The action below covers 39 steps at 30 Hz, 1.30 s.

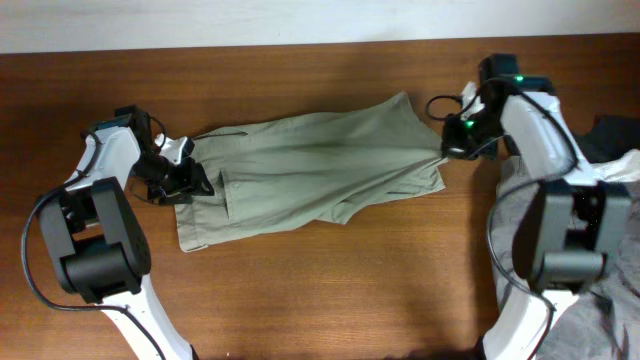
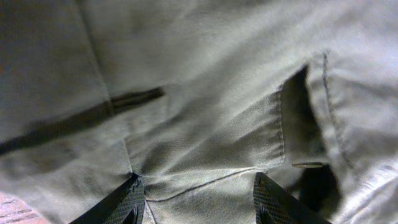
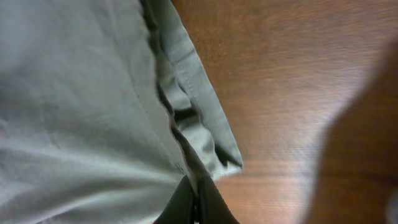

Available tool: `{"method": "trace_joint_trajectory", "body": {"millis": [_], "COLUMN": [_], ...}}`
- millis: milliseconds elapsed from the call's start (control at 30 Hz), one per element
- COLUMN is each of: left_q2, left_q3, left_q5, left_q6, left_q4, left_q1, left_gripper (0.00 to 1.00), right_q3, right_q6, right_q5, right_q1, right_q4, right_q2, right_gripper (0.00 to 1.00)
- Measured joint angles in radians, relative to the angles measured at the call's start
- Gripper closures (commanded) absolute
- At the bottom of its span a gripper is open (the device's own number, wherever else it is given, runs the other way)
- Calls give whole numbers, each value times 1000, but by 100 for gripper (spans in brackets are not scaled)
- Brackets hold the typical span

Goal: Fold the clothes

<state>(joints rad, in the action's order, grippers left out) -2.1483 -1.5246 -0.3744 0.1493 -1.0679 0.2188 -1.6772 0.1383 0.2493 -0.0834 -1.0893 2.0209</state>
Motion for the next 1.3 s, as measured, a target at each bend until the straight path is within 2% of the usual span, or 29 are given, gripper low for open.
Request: {"method": "trace_joint_trajectory", "body": {"millis": [33,67,233,267,300,333,433,533,700,733,767,800,833,867,1000,1100,1167,1300], "left_q2": [0,0,0,0,0,0,2,4,4,5,5,5,5,5,5,5,5,5], "left_q3": [0,0,0,0,0,0,2,4,3,3,3,3,3,3,3,3,3,3], "left_q5": [0,1,4,4,4,4,4,5,3,3,3,4,4,4,3,3,3,3], "left_q6": [0,0,0,0,0,0,0,0,0,0,0,0,0,0,0,0,0,0], "left_q4": [0,0,0,0,0,0,1,4,4,4,4,4,4,4,3,3,3,3], "left_q1": [0,-1,-2,-2,-2,-2,-3,-3,-5,-6,-7,-7,-7,-7,-8,-8,-8,-8], "left_gripper": [43,43,42,42,42,42,42,42,37,37,37,37,37,37,36,36,36,36], "right_q3": [-8,-11,-14,-13,-13,-13,-11,-16,-16,-16,-16,-16,-16,-16,-28,-104,-113,-114], "right_q6": [-3,-5,6,4,-3,-12,-19,-19,-22,-22,-23,-23,-25,-25,-26,-9,6,21], "right_q5": [-4,-13,-68,-64,-59,-47,13,37,41,49,57,64,73,90,153,229,235,177], "right_q1": [-4,-6,-15,-12,-11,-8,14,75,108,108,108,108,108,108,93,64,63,50], "right_q4": [-39,-68,-153,-116,-59,4,287,533,659,667,671,672,673,676,674,678,679,659], "right_q2": [-27,-42,-40,-40,-40,-40,-39,-1,178,218,256,267,271,271,271,270,267,267], "right_gripper": [65,35,34,39,47,47,46,38,41,44,54,66,88,96,96,96,40,43]}}
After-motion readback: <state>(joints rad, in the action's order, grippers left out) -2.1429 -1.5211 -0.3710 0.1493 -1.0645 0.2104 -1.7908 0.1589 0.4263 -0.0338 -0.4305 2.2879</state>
